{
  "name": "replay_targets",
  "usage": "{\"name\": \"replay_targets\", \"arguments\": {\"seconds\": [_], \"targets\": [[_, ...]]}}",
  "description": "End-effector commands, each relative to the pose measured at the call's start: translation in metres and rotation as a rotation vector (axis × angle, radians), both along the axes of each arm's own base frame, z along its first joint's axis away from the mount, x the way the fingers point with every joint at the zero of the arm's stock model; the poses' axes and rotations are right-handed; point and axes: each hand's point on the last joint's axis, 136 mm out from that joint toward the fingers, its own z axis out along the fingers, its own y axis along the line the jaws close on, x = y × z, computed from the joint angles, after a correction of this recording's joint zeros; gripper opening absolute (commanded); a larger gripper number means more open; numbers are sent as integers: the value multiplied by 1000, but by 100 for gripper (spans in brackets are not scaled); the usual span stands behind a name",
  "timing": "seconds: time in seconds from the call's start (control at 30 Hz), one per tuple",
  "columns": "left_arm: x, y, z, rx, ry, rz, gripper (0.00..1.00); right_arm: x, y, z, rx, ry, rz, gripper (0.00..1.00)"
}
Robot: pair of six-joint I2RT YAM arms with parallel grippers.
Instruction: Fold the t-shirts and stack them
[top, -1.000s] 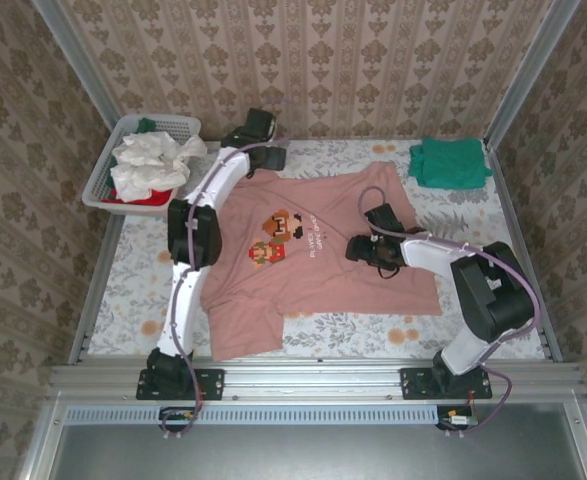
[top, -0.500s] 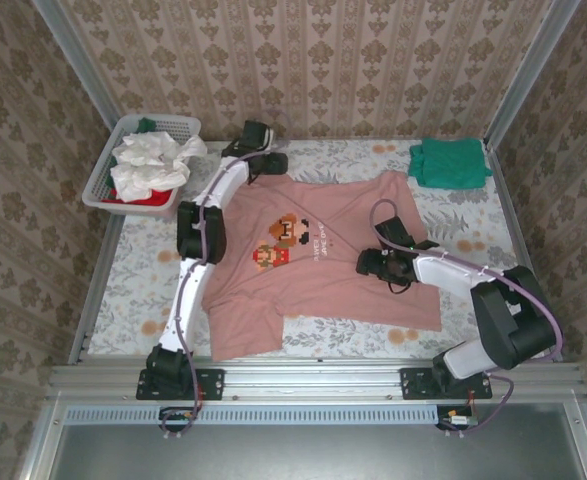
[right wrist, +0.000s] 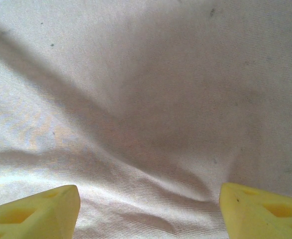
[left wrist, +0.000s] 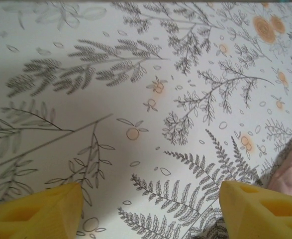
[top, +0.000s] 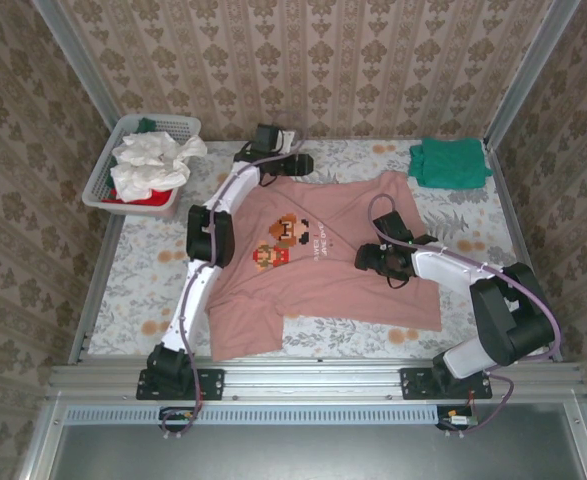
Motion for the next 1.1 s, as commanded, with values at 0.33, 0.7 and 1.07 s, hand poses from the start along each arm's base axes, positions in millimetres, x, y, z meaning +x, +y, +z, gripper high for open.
{"name": "replay_targets", "arguments": {"seconds": [0.33,0.7,1.07], "targets": [[15,63,73,-140,-41,190,78,3,3,22,19,-35,18,76],[19,70,-9,-20,101,305,78,6,6,20,24,-31,34,76],[10,44,-19,-96,180,222,75,7,8,22,34,-41,41,76]]}}
